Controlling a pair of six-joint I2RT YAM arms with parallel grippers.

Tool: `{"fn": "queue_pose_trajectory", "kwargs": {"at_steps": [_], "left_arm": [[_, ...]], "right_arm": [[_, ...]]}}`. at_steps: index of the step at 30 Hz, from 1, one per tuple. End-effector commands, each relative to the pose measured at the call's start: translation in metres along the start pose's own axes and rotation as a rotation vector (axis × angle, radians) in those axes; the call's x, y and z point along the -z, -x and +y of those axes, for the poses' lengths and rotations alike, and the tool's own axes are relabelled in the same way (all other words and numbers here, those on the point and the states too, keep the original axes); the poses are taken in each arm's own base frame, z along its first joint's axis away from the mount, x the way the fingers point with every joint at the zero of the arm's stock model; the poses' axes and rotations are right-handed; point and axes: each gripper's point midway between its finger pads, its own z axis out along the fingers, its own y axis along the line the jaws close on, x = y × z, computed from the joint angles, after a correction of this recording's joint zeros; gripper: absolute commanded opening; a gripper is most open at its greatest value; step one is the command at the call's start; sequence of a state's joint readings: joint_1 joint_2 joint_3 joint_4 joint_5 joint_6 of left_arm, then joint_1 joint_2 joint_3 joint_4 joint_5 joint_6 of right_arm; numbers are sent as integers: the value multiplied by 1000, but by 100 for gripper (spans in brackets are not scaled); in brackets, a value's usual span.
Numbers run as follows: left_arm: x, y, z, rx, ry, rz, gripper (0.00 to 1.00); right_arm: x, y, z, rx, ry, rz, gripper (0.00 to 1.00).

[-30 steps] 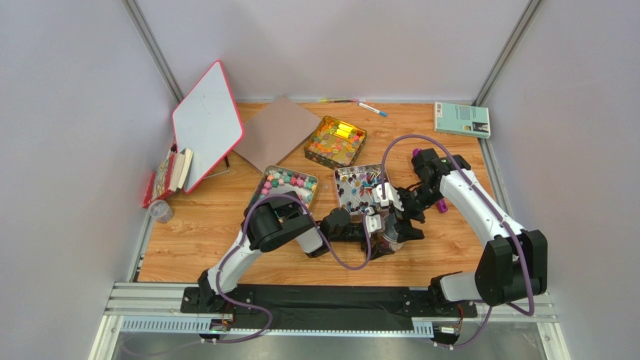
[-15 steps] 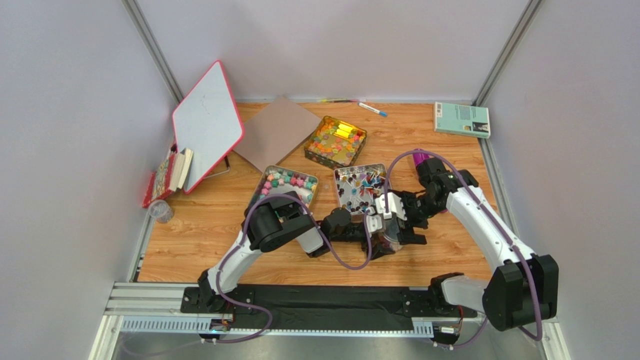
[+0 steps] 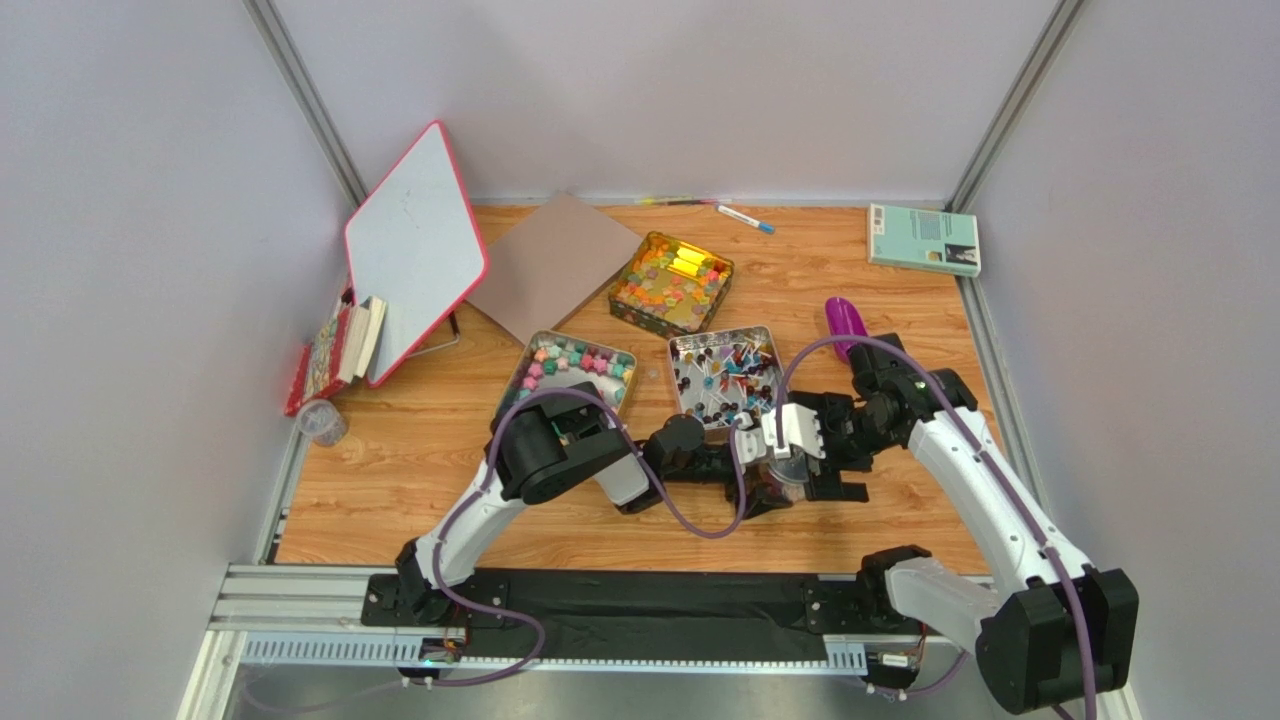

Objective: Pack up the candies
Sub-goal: Screw the bottle lid onto the packing bottle.

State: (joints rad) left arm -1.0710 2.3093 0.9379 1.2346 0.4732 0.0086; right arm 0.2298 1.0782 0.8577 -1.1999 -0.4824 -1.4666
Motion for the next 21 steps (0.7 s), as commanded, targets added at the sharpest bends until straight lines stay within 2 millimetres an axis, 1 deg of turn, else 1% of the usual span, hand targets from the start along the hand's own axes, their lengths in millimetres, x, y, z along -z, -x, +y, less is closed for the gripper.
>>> {"fn": "queue_pose_trajectory", "kwargs": {"at_steps": [1,3,4,6,7,8,10,11,13,15,16,20,21], "left_arm": [[91,-185,-23,368,122,622,0],[92,-186,-24,360,115,625,0],[92,-185,-24,357,114,625,0],[93,-185,-25,349,104,625,0],[93,-186,-26,346,99,628,0],[92,-186,-27,342,93,627,0],[92,-189,-27,334,90,632,0],[92,-190,-27,333,89,633,0],[91,-192,-28,330,83,636,0],[90,-190,-29,328,77,632,0],[90,-189,-30,327,74,631,0],[90,-186,-32,324,66,629,0],[90,-186,-32,323,66,628,0]], "right_arm": [[8,-4,87,-203,268,35,100],[12,-4,82,-219,224,47,100],[18,-1,70,-212,172,46,100],[27,2,55,-198,95,32,100],[36,9,37,-169,24,13,100],[39,14,31,-158,3,-8,100],[42,21,19,-81,-25,-40,100],[40,27,16,-54,-30,-68,100],[34,29,9,8,-29,-92,100],[28,31,9,55,-3,-119,100],[26,31,7,113,7,-126,100],[16,31,-5,149,41,-144,100],[17,31,-9,157,40,-142,100]]}}
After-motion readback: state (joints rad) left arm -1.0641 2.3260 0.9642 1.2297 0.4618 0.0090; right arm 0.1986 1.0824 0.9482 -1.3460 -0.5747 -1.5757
